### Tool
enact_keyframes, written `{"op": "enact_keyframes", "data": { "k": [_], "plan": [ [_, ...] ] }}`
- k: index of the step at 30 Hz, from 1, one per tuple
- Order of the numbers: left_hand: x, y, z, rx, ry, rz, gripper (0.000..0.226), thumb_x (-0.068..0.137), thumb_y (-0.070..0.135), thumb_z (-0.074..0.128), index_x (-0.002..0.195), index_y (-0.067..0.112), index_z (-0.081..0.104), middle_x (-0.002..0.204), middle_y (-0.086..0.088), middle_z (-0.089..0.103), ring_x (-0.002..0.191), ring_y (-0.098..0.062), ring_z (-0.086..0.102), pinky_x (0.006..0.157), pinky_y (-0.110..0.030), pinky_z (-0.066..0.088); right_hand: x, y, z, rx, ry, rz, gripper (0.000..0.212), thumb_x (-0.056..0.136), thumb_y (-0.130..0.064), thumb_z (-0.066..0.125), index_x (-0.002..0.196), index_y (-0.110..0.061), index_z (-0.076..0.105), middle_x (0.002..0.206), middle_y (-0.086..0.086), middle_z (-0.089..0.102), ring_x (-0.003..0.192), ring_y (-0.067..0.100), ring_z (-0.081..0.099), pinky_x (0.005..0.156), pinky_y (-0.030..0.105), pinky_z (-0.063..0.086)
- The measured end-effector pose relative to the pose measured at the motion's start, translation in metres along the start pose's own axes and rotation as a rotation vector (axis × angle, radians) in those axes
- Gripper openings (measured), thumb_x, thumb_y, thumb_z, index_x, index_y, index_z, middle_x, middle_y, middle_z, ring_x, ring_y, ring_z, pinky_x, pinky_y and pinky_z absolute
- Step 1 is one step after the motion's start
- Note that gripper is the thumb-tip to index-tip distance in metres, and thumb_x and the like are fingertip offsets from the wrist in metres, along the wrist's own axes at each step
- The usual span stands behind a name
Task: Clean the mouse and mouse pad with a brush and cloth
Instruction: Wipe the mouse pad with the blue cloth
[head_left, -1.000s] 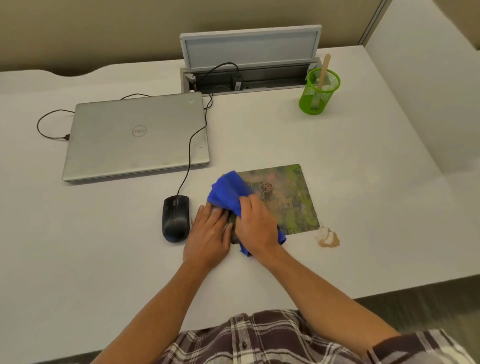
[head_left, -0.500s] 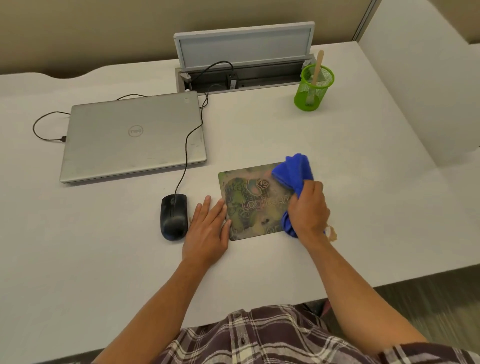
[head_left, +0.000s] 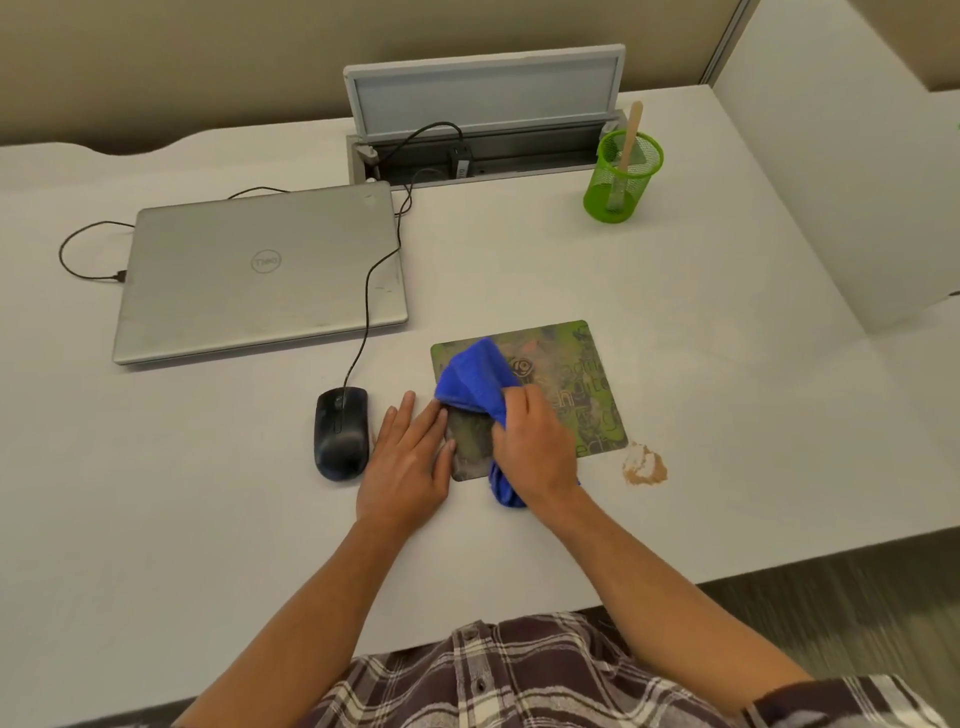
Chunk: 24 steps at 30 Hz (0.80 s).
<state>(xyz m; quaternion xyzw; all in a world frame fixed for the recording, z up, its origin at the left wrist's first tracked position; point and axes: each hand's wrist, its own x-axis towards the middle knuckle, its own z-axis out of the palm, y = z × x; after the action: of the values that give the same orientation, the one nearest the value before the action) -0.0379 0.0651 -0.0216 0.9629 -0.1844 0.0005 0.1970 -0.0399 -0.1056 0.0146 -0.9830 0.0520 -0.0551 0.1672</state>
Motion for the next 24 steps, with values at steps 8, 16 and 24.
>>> {"op": "enact_keyframes", "data": {
  "k": [8,16,24],
  "plan": [
    [0.000,-0.001,0.001,0.023,-0.035,-0.004,0.056,0.100,0.040,0.028,0.144,0.008,0.043,0.154,-0.001,0.037,0.148,-0.021,0.013,0.121,-0.040,0.011,0.004,0.070,-0.026,-0.075,0.063,0.259,0.020,0.090,-0.010,0.060,0.107,-0.001,0.055,0.101,0.017,0.054,0.075,0.033,0.057,0.050,0.037,0.044],
    [-0.001,0.000,0.000,-0.001,-0.031,-0.019,0.051,0.100,0.038,0.034,0.144,0.012,0.041,0.153,0.000,0.035,0.147,-0.018,0.015,0.120,-0.038,0.011,-0.004,0.009,-0.022,0.172,0.096,0.015,0.015,0.086,-0.013,0.061,0.096,-0.004,0.055,0.092,0.012,0.055,0.069,0.028,0.055,0.051,0.037,0.045],
    [0.001,0.002,-0.005,-0.019,-0.029,0.009,0.046,0.099,0.030,0.042,0.140,0.011,0.049,0.149,-0.004,0.044,0.144,-0.026,0.028,0.120,-0.042,0.018,0.005,-0.008,-0.002,0.018,-0.097,-0.113,0.015,0.094,-0.015,0.052,0.106,-0.008,0.055,0.101,0.011,0.055,0.073,0.028,0.057,0.051,0.039,0.047]
  ]
}}
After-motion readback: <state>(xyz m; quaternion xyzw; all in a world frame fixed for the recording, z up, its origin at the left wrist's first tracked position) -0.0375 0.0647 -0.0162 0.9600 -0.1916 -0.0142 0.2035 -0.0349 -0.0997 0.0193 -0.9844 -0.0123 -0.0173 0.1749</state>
